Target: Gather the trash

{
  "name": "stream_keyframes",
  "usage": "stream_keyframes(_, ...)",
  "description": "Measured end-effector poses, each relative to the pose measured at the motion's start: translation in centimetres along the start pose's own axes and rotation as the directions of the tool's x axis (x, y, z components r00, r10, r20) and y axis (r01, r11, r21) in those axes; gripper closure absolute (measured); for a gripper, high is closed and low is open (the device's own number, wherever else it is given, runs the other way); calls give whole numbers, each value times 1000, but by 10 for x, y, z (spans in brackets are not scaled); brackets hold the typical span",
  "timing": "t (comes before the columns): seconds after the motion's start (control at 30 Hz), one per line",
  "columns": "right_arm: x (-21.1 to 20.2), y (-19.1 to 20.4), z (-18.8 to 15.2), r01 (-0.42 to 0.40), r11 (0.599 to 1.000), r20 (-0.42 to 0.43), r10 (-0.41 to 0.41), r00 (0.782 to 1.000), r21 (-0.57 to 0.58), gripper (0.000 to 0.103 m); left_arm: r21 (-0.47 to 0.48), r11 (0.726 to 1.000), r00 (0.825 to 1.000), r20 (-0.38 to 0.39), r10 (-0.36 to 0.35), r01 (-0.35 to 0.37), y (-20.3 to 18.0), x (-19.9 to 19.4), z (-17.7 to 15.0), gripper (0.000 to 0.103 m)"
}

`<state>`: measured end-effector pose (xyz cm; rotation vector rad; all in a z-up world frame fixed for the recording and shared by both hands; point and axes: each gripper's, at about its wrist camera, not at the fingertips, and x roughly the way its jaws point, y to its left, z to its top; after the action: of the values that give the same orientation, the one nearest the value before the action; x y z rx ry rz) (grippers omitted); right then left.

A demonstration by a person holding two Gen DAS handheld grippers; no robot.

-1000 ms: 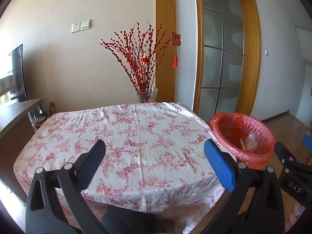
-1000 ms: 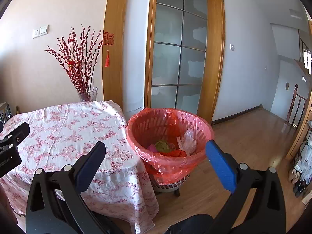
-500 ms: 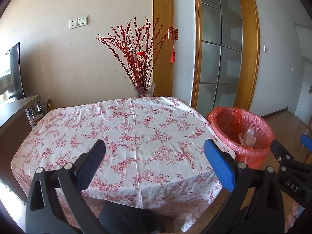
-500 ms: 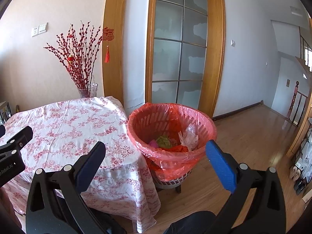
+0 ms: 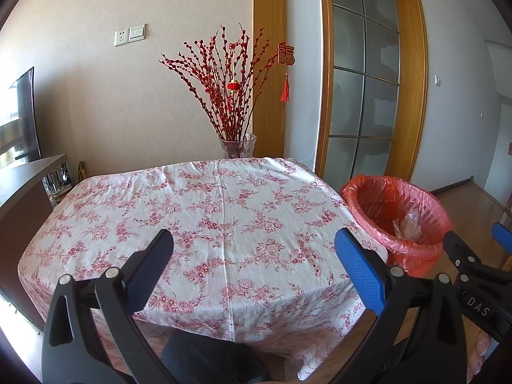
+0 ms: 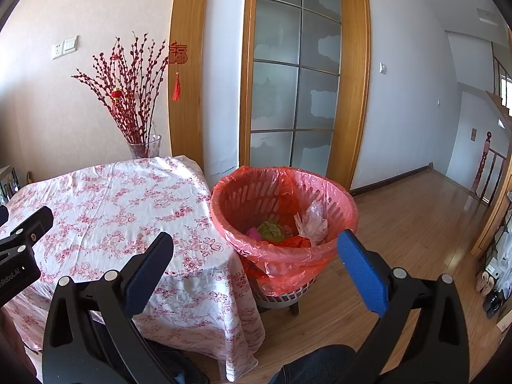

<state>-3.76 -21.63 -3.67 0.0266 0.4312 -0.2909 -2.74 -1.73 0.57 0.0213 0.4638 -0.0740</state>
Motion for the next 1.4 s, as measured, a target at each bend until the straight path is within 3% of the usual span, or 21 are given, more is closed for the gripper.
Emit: stream_keyframes(1.4, 8, 1, -4, -6, 1000, -22, 6, 1000, -3, 2, 5, 1000, 1000, -20, -1, 1, 3, 11, -5, 4)
